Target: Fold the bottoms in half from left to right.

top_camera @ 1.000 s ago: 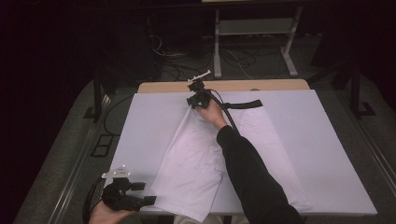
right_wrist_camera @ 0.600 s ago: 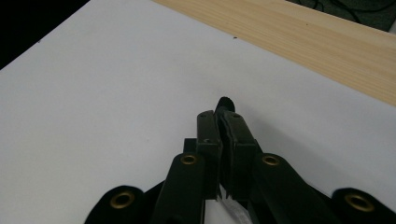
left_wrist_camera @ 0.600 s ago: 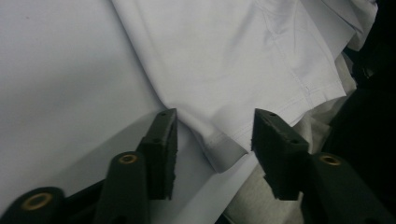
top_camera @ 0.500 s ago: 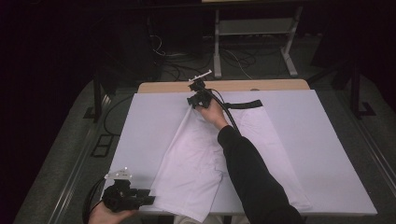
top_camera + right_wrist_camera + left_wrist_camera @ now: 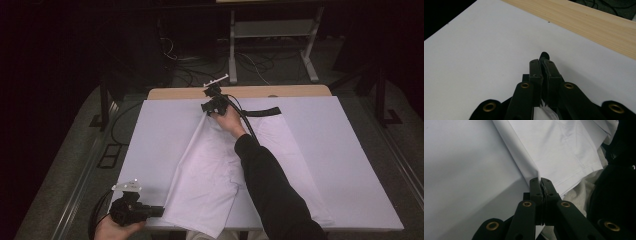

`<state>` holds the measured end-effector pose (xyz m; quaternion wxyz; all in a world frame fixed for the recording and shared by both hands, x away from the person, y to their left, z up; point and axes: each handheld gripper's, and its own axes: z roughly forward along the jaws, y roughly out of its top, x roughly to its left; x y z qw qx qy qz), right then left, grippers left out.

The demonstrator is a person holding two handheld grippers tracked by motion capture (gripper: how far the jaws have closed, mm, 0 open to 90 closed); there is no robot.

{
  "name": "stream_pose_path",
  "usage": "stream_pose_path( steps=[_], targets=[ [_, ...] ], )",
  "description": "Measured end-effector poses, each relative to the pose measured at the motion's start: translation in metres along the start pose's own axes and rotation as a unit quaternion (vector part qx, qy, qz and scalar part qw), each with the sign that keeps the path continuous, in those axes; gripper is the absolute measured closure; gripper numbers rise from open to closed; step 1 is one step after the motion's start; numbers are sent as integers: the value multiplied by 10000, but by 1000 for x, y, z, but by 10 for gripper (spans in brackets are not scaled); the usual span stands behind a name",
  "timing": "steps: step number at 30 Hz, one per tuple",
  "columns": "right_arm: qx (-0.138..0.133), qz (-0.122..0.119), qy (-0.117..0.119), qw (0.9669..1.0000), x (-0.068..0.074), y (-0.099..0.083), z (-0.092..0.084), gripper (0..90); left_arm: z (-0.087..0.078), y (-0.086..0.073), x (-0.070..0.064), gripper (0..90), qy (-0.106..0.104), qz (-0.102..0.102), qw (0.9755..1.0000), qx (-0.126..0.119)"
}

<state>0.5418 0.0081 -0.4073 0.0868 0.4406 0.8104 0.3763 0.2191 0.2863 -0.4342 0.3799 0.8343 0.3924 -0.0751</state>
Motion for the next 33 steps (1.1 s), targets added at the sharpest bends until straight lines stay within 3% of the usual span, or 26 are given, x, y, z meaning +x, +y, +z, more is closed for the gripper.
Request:
stream_pose_path(
  steps=[4, 17, 27, 33],
  targets=[
    [-8, -25, 17, 10000, -1, 1, -2, 846, 0, 8, -9, 878, -95, 220, 9997, 26],
    [-10, -71, 35, 10000, -8, 2, -12, 846, 8, 24, -24, 878, -282, 509, 9982, 112],
    [-23, -60, 11, 10000, -17, 3, -22, 846, 13, 36, -38, 878, -433, 763, 9961, 118],
    [-50, -16, 7, 10000, -23, 3, -27, 846, 18, 45, -49, 878, -593, 972, 9934, 138]
  ],
)
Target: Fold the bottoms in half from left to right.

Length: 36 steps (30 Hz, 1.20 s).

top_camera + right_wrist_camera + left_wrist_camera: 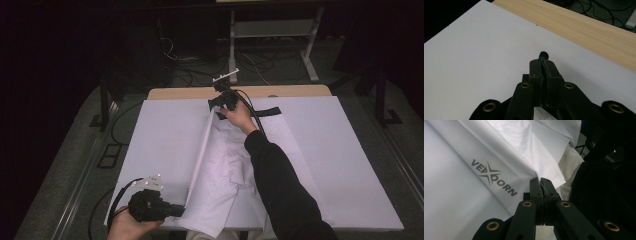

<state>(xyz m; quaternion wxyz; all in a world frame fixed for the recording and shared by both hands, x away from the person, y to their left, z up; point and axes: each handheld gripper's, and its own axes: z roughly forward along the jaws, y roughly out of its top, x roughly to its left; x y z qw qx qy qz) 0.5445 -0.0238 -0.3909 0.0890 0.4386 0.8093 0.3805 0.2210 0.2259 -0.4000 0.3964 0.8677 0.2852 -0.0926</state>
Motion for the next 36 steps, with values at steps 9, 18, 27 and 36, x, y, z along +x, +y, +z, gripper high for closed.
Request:
stream_pose_path(
  steps=[9, 18, 27, 36],
  targets=[
    [-40, 56, -58, 10000, -9, 0, -9, 846, 10, 14, -5, 878, -170, 183, 9997, 71],
    [-55, 107, -80, 9999, -21, -4, -19, 846, 18, 24, -10, 878, -279, 350, 9989, 135],
    [-72, 143, -112, 9998, -28, -5, -27, 846, 25, 32, -16, 878, -388, 486, 9979, 176],
    [-91, 157, -138, 9997, -39, -10, -39, 846, 38, 46, -23, 878, -549, 655, 9961, 197]
  ],
)
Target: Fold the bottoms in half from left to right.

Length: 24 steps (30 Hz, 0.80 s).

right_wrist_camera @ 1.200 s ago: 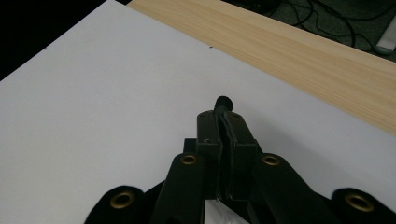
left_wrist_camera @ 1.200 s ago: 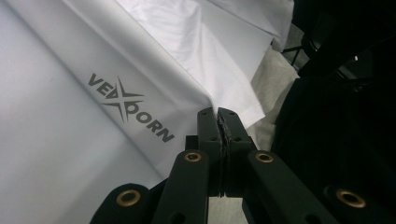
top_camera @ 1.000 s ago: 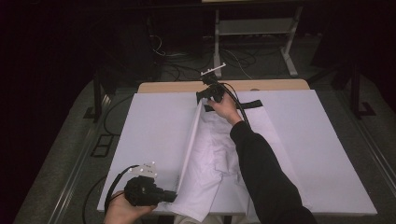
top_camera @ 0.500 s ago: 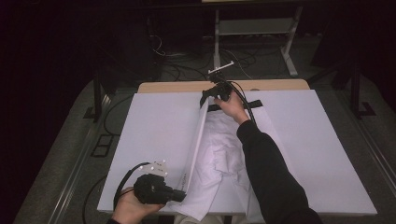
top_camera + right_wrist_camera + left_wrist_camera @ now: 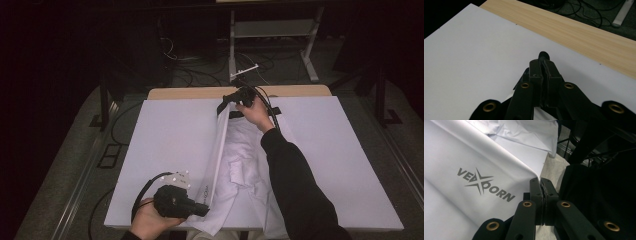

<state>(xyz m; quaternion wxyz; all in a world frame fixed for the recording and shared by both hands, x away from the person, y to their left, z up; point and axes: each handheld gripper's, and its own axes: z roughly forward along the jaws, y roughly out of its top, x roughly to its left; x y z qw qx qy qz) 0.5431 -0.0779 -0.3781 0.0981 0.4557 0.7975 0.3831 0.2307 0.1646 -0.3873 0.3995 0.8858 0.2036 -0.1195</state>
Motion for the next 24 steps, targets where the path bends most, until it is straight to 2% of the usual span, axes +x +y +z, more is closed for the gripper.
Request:
stream_pose_path(
  steps=[9, 20, 24],
  targets=[
    [-18, 54, -56, 10000, -14, -5, -10, 846, 14, 14, -2, 877, -182, 149, 9997, -18],
    [19, 76, -82, 9999, -18, -6, -15, 846, 33, 33, -8, 878, -425, 397, 9983, 51],
    [8, 33, -93, 10000, -20, -6, -18, 847, 38, 38, -10, 877, -513, 431, 9977, 29]
  ],
)
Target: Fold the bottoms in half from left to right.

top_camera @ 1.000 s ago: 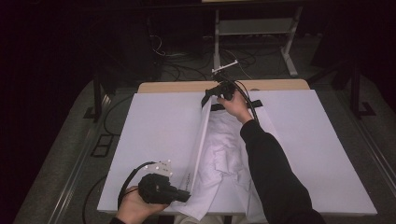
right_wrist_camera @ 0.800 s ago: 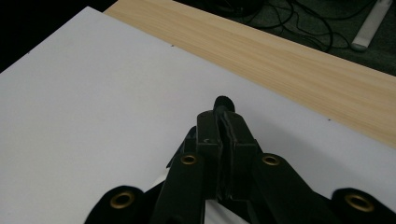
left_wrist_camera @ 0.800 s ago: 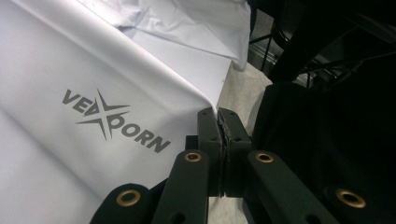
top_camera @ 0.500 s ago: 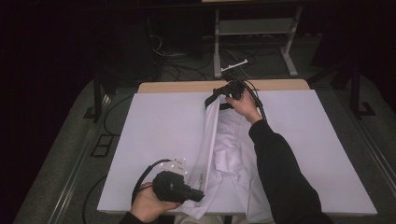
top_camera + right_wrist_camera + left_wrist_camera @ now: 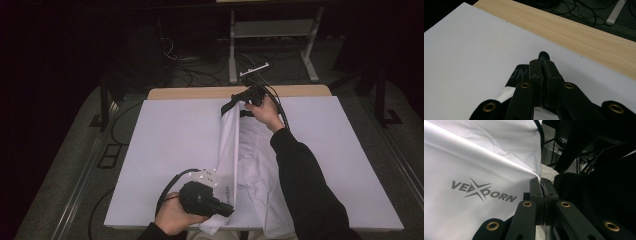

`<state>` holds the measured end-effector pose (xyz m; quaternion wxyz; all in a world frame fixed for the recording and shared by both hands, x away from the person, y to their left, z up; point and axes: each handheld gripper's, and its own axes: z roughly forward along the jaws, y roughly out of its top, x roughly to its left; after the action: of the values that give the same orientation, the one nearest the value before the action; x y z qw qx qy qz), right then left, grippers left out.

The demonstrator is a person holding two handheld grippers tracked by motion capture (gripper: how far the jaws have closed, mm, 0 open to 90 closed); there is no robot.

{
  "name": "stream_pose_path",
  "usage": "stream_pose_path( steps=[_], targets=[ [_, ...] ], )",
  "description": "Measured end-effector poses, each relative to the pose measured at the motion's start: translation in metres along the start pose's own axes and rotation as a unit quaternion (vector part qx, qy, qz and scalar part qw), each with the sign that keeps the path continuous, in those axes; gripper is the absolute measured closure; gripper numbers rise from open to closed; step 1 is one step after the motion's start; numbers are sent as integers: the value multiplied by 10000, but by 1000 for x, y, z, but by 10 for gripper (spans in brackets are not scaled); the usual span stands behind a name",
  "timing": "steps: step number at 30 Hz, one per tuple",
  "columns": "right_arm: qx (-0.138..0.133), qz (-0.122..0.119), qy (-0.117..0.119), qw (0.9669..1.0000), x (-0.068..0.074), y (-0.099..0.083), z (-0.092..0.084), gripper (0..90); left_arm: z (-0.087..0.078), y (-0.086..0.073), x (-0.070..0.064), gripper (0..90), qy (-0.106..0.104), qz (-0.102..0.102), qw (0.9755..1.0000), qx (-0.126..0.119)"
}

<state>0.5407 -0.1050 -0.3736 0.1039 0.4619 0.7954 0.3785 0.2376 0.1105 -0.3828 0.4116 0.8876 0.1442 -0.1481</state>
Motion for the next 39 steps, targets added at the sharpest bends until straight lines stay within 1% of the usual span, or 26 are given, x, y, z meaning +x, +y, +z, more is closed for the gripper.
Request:
stream_pose_path(
  steps=[4, 6, 14, 19, 20, 24, 28, 34, 38, 39],
  targets=[
    [3, -4, -5, 10000, -2, 0, -3, 846, 6, 7, -1, 877, -70, 77, 9999, 20],
    [3, -1, -13, 10000, -3, 0, -4, 846, 8, 9, -1, 878, -90, 83, 9999, 14],
    [35, 5, -62, 10000, -12, -2, -11, 846, 21, 22, -1, 877, -232, 219, 9995, 55],
    [39, 9, -61, 10000, -15, -3, -13, 846, 27, 27, -1, 878, -289, 251, 9992, 85],
    [45, 51, -65, 10000, -16, -4, -14, 846, 28, 28, -1, 878, -291, 269, 9992, 76],
    [40, 55, -75, 9999, -18, -4, -16, 846, 33, 32, -1, 877, -343, 280, 9990, 50],
    [46, 68, -107, 9999, -22, -6, -19, 846, 41, 37, 0, 878, -413, 337, 9986, 50],
    [30, 85, -124, 9999, -28, -9, -24, 846, 46, 42, 0, 877, -461, 376, 9982, 40],
    [24, 106, -151, 9998, -33, -12, -27, 846, 50, 46, 1, 878, -491, 407, 9980, -14],
    [16, 136, -161, 9998, -36, -13, -29, 846, 51, 47, 1, 878, -515, 414, 9978, -34]
  ],
)
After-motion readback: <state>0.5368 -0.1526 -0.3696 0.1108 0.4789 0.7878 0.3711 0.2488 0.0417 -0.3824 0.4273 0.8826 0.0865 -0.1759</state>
